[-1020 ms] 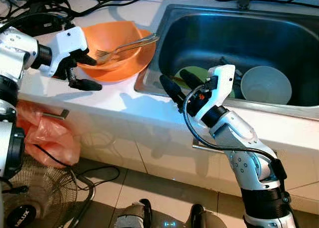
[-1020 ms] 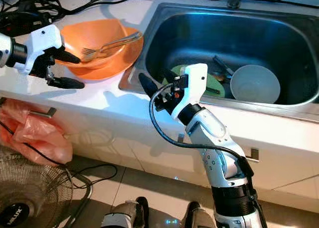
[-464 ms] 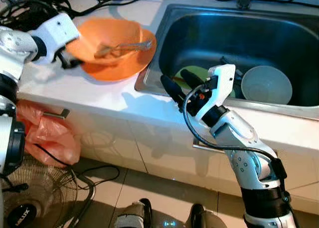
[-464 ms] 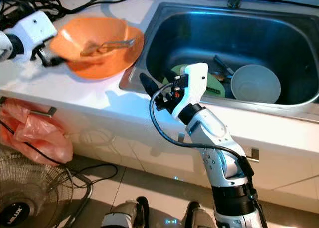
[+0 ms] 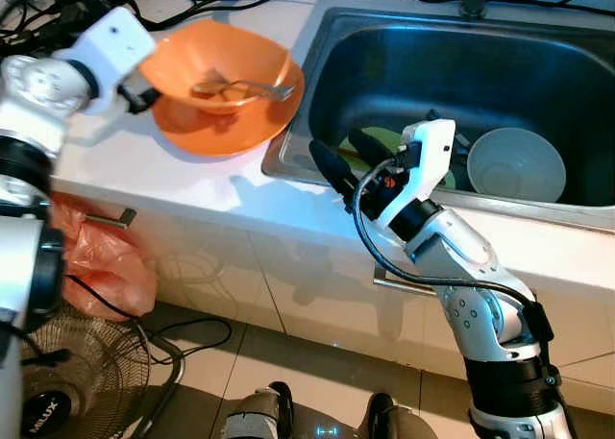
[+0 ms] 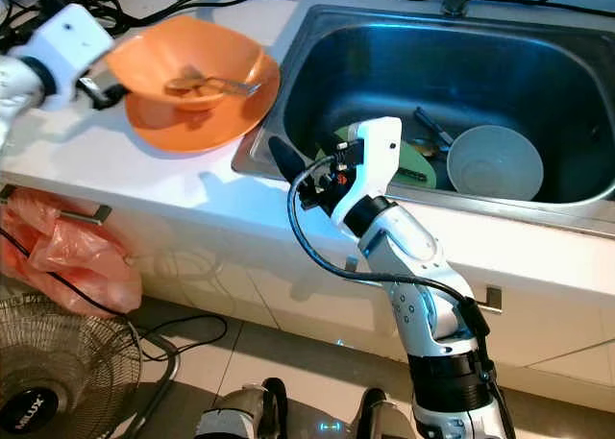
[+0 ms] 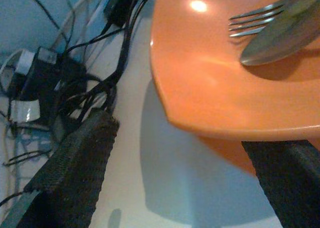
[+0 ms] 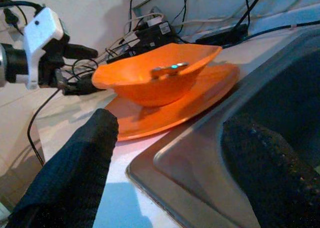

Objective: Kitchen organization

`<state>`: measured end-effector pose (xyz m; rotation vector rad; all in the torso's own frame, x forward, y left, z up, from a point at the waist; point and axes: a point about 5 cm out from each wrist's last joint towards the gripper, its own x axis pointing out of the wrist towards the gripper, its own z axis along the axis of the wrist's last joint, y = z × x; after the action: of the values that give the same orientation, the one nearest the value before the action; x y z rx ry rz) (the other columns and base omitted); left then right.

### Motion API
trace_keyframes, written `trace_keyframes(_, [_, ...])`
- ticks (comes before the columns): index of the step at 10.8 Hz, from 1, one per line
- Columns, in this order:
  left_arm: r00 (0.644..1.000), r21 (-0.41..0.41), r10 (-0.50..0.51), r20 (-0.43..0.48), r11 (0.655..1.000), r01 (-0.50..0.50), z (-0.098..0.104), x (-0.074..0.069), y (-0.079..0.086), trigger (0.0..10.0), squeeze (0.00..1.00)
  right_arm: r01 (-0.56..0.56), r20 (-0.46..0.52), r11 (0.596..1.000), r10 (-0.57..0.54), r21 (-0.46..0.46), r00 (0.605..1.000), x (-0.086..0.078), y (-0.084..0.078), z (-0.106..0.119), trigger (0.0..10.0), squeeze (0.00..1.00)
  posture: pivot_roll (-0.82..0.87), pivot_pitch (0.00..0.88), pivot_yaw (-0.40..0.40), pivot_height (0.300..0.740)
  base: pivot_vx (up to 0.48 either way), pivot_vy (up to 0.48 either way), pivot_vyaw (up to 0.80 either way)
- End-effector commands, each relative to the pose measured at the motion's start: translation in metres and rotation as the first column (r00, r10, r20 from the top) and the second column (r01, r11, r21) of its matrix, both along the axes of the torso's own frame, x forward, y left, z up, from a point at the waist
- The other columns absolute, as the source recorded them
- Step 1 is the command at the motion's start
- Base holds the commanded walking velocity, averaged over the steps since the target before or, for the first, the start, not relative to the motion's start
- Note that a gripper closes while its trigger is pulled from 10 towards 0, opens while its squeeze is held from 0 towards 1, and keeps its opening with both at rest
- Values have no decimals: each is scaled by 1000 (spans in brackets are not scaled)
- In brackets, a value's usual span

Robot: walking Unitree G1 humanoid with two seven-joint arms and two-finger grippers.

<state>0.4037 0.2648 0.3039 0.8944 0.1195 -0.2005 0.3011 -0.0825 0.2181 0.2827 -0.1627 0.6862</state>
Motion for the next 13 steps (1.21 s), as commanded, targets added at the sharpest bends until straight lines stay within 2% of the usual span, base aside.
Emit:
trace_keyframes(1, [1000,-13,0,-8,1000,0,-4,0,1,10000,0,-7,-3,1000,7,1,1000,0,2,0,10000,0,125,189,97,740,0,0,0])
trace_keyframes(2, [999,-5,-11,-36,1000,11,-8,0,0,10000,0,-6,-3,1000,6,1,1000,0,2,-1,10000,0,124,188,100,740,0,0,0])
trace_keyframes(4, [983,14,-66,-171,998,69,-29,-4,0,10000,0,0,-3,1000,0,4,1000,0,2,0,10000,0,124,189,103,740,0,0,0])
trace_keyframes(5, [976,22,-79,-205,996,85,-32,-6,2,10000,0,1,-3,1000,-1,5,1000,0,2,0,10000,0,124,188,105,740,0,0,0])
trace_keyframes(7, [937,13,-155,-312,986,167,-35,-14,9,10000,0,4,-3,1000,-4,7,1000,0,1,-1,10000,0,128,187,107,740,0,0,0])
trace_keyframes(8, [910,-10,-219,-351,973,231,-30,-18,9,10000,0,6,-3,1000,-6,8,1000,0,1,-1,10000,0,132,186,109,740,0,0,0])
trace_keyframes(10, [881,-114,-347,-322,938,328,-8,-20,-2,10000,0,6,-4,1000,-6,11,1000,1,1,-1,10000,0,138,182,107,740,0,0,0])
trace_keyframes(12, [815,-108,-453,-362,888,447,4,-34,-8,10000,0,1,-1,1000,-1,13,1000,3,2,-1,10000,0,144,175,103,740,0,0,0])
trace_keyframes(13, [794,-105,-474,-380,875,472,6,-40,-8,10000,0,0,-1,1000,0,13,1000,3,2,-1,10000,0,147,172,102,740,0,0,0])
